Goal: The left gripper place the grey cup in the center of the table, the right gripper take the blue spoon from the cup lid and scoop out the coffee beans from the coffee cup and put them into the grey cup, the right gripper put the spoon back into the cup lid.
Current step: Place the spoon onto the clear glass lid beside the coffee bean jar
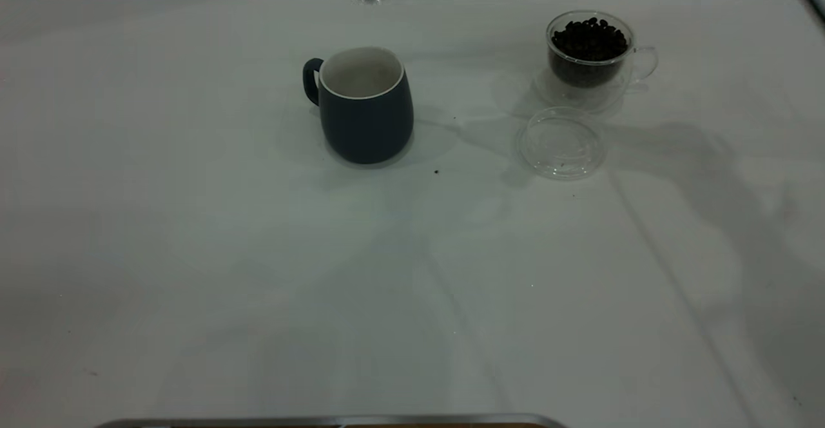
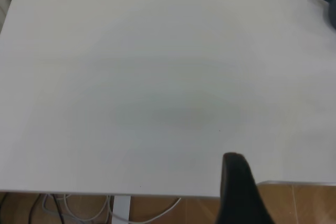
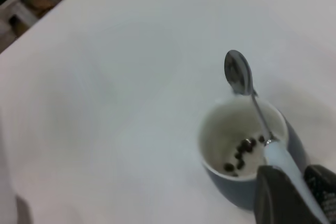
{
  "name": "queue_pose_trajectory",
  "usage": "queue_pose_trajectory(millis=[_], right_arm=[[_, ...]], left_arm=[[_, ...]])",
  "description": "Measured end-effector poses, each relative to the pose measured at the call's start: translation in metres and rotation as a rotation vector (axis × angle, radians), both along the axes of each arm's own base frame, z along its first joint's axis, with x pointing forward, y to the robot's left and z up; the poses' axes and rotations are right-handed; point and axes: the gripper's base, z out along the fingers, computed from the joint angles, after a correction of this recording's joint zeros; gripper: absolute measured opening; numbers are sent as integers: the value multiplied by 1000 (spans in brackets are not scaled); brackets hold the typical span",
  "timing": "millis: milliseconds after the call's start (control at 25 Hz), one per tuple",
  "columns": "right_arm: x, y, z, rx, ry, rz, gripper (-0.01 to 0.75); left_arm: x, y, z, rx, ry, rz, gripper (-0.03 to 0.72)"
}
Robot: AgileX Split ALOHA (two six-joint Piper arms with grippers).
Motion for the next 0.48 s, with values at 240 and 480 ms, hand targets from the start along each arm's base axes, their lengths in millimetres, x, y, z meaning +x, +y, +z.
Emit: queue_pose_trajectory(millis=[240, 480], right_arm=[[-17, -47, 46, -13, 74, 39, 107], [-39, -115, -2, -2, 352, -152, 107]], left_arm=[[0, 0, 0, 0, 0, 0, 508], [0, 0, 0, -2, 0, 1, 508]])
